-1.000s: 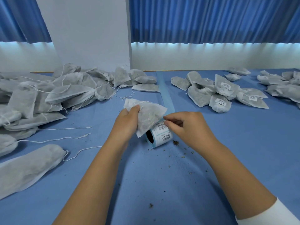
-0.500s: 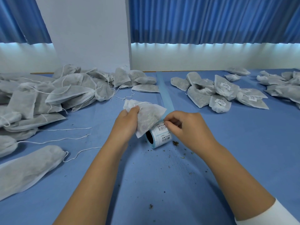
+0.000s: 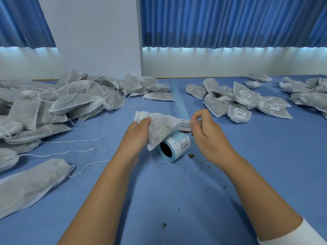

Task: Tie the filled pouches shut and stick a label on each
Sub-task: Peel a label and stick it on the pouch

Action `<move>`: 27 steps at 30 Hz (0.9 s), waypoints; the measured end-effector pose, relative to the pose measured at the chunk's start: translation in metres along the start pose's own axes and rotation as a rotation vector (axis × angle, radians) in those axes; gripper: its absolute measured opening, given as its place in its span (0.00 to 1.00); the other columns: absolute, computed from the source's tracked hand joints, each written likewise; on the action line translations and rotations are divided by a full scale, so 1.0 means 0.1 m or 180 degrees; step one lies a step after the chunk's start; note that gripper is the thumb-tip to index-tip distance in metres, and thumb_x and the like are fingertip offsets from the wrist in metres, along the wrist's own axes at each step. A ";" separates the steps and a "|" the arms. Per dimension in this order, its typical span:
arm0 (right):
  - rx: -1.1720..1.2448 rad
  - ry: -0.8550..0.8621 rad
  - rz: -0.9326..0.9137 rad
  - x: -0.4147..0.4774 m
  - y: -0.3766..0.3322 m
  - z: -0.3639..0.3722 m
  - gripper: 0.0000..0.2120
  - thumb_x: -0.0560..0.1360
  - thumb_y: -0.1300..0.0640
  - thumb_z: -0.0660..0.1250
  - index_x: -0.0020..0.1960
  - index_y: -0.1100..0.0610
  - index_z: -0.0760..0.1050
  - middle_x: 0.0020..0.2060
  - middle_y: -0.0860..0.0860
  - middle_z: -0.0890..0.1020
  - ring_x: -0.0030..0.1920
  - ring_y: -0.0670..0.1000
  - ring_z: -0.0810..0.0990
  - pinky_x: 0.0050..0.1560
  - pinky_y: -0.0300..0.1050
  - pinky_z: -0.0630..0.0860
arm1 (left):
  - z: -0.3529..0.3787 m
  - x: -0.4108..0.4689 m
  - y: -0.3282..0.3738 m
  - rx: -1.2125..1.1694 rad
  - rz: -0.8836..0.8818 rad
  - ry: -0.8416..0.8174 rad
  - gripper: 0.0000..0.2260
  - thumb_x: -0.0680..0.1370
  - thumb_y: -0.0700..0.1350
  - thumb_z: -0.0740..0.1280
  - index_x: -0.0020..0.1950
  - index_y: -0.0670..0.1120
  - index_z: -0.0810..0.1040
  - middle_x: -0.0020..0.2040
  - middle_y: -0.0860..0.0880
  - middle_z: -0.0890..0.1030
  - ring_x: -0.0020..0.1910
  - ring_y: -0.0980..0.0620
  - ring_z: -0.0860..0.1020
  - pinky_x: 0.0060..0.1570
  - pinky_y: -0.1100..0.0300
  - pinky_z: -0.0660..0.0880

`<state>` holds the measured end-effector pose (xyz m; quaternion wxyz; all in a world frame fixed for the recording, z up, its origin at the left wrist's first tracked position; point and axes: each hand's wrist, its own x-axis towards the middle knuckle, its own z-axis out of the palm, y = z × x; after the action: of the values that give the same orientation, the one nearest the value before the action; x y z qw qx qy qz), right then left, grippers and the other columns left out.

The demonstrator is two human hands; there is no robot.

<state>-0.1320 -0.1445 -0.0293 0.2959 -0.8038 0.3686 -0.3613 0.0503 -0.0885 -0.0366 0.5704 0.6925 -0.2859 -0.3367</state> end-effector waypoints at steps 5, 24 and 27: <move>0.0740 0.0678 0.0269 0.04 -0.02 -0.04 0.05 0.81 0.57 0.61 0.53 0.48 0.69 0.50 0.43 0.76 0.48 0.40 0.78 0.57 0.55 0.77 | -0.01 -0.08 0.06 -0.0421 0.0548 0.0177 0.07 0.80 0.53 0.65 0.53 0.52 0.79 0.52 0.51 0.84 0.53 0.51 0.82 0.57 0.51 0.78; 0.2013 0.0242 0.0267 0.01 -0.08 -0.01 0.41 0.72 0.59 0.75 0.75 0.40 0.57 0.38 0.51 0.85 0.42 0.48 0.83 0.52 0.45 0.80 | 0.10 -0.32 0.16 -0.0660 0.0749 -0.0743 0.18 0.75 0.45 0.74 0.61 0.46 0.73 0.49 0.48 0.86 0.48 0.50 0.85 0.54 0.45 0.81; 0.2035 0.0249 0.0293 0.02 -0.07 0.00 0.37 0.73 0.60 0.74 0.74 0.41 0.60 0.38 0.50 0.85 0.41 0.47 0.83 0.47 0.41 0.79 | 0.10 -0.34 0.15 -0.0768 0.0650 -0.0910 0.18 0.76 0.42 0.74 0.63 0.47 0.72 0.52 0.44 0.85 0.49 0.46 0.85 0.50 0.42 0.82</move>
<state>-0.1287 -0.1420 -0.0229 0.5350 -0.6381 0.2835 -0.4756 0.0214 -0.0707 -0.0179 0.6340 0.5318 -0.3902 -0.4037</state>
